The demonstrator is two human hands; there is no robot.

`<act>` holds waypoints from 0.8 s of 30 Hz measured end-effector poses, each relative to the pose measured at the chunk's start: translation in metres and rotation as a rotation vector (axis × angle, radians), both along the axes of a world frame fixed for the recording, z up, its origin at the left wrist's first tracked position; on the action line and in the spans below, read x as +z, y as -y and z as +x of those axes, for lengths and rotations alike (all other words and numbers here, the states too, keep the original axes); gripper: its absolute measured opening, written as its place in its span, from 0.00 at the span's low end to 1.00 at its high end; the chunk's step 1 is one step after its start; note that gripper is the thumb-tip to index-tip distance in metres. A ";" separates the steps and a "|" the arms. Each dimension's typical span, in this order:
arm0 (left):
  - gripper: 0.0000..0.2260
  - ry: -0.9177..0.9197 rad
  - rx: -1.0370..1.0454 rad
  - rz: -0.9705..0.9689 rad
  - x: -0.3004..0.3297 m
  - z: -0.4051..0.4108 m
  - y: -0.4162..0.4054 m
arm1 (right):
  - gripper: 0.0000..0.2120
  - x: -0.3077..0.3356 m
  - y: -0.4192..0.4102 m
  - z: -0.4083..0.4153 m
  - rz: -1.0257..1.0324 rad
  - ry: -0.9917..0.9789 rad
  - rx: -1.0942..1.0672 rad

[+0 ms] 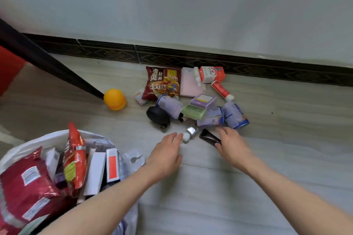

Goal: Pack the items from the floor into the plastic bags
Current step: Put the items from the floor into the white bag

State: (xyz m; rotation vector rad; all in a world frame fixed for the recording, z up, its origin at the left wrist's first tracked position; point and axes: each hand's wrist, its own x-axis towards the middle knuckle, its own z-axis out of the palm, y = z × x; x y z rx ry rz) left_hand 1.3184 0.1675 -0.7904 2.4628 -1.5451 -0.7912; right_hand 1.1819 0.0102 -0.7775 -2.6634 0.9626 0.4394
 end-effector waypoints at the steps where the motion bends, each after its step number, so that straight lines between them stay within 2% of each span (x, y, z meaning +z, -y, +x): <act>1: 0.27 -0.012 0.029 -0.010 -0.012 0.000 0.013 | 0.21 -0.012 0.005 0.001 0.013 -0.008 -0.020; 8: 0.22 0.080 0.242 -0.090 -0.063 -0.009 0.062 | 0.19 -0.063 0.012 0.005 0.058 0.011 -0.090; 12: 0.17 0.129 0.237 -0.170 -0.067 -0.001 0.058 | 0.15 -0.067 0.004 0.004 0.104 0.052 -0.175; 17: 0.15 0.091 0.183 -0.165 -0.043 -0.001 0.009 | 0.15 -0.041 -0.022 0.000 0.220 0.135 -0.177; 20: 0.15 0.013 0.183 -0.272 -0.015 -0.006 -0.036 | 0.15 -0.014 -0.059 0.004 0.280 0.195 -0.144; 24: 0.16 0.011 0.271 -0.409 0.026 -0.015 -0.111 | 0.11 0.031 -0.123 0.012 0.385 0.322 -0.128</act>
